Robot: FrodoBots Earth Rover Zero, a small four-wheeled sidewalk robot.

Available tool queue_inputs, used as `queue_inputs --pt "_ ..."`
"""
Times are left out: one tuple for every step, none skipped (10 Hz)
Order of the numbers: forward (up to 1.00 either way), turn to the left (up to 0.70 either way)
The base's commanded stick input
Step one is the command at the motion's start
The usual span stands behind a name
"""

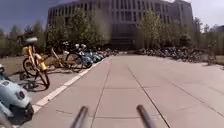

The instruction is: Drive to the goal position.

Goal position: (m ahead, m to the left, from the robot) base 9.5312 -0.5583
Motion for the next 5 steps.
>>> queue_inputs --pt "0.7 -0.18" --pt "0.7 -0.27" --pt "0.7 -0.34" --pt "0.7 -0.09" --pt "0.7 0.0"
